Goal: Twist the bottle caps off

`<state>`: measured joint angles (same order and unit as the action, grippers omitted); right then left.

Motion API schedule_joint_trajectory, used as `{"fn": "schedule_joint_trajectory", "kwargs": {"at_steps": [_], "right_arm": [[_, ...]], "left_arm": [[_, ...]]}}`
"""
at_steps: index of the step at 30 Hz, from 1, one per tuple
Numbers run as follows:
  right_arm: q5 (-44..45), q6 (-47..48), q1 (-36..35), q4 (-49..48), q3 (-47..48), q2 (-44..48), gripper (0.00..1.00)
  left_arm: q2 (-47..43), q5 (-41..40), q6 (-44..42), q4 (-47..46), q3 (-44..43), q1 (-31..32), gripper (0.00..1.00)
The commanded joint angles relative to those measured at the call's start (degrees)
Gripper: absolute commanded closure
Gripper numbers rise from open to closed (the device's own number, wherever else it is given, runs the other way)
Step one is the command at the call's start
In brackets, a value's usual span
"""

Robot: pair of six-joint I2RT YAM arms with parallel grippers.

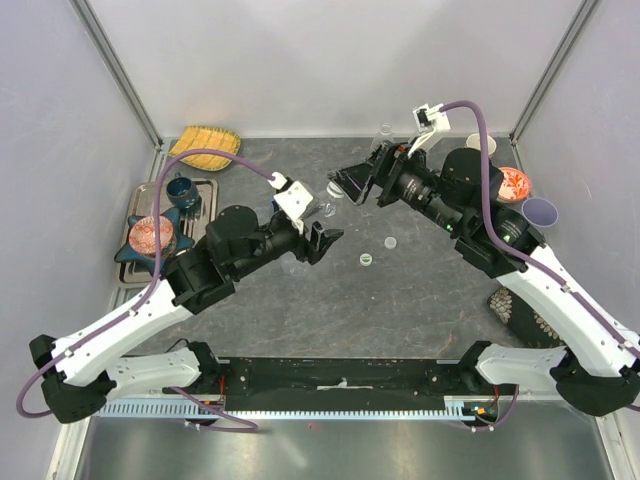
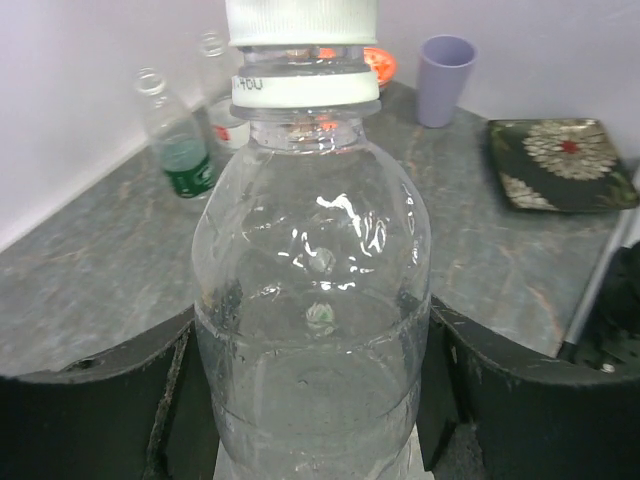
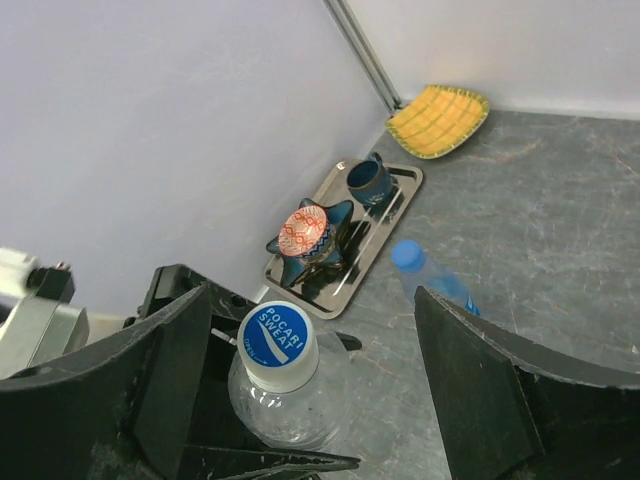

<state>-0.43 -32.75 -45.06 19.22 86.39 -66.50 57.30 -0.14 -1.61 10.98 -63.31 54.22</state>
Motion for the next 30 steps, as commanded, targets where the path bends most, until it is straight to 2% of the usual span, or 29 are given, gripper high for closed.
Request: {"fn": "schedule_joint_trajectory", "kwargs": {"at_steps": [1,9,18,24,30], "right_arm": [[3.2,-2.3,-0.2,-0.5,1.1,-0.5,0.11],[2.7,-2.7,-0.2,-2.3,-0.3,-1.8,0.12],[2.8,-2.5,-0.2,-2.6,-1.8,-3.3,0.25],[2.7,-2.4,-0.2,-3.1,-2.7,-3.3,0.37],[2.6,-2.4,-0.2,-4.0,-4.1,-2.7,0.58]], "left_arm": [[1.3,-14.3,-6.1,-1.8,-0.3,2.7,0.68],[3.3,-17.2,-7.2,-1.1,-1.4,4.1,0.69],[3.4,-17.6,-7.1,-1.2,-2.0,4.9,0.69],[3.4,-17.6,-7.3,-1.2,-1.9,5.1,0.69],[3.2,-17.7,-7.4,-1.2,-1.4,5.3,0.69]]}}
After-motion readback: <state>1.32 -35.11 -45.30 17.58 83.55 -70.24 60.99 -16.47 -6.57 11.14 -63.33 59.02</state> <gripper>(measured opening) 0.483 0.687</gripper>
